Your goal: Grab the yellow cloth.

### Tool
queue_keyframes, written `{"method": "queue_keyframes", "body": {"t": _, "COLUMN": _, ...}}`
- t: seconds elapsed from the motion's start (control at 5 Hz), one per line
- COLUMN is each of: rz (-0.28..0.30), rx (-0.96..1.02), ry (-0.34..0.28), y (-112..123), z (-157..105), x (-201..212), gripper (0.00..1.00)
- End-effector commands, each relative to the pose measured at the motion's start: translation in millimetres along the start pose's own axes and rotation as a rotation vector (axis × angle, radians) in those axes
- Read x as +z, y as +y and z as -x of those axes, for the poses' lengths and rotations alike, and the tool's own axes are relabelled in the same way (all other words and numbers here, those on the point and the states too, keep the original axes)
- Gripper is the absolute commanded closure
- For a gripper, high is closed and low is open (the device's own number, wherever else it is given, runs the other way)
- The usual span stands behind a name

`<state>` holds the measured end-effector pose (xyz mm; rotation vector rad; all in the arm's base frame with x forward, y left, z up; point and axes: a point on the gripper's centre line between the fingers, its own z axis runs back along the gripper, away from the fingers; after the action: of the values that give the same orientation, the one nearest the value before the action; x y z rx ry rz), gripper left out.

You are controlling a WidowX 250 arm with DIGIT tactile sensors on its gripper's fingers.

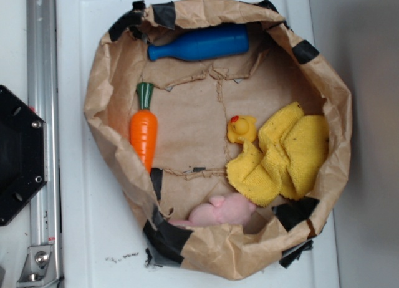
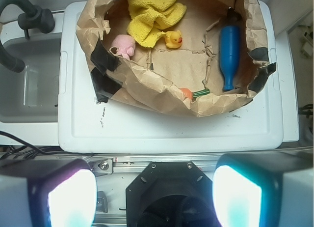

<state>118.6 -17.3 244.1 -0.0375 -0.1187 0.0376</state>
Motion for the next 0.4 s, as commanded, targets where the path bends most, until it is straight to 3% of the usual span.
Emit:
{"method": "queue_keyframes", "body": {"t": 0.0, "rz": 0.000, "rx": 0.000, "ry": 0.000, "y": 0.0, "z": 0.0, "x": 0.0, "gripper": 0.00}}
{"method": "queue_keyframes", "body": {"t": 0.2, "rz": 0.028, "rx": -0.031, "ry": -0.165, "y": 12.5, "z": -48.5, "x": -19.8, "gripper": 0.00}}
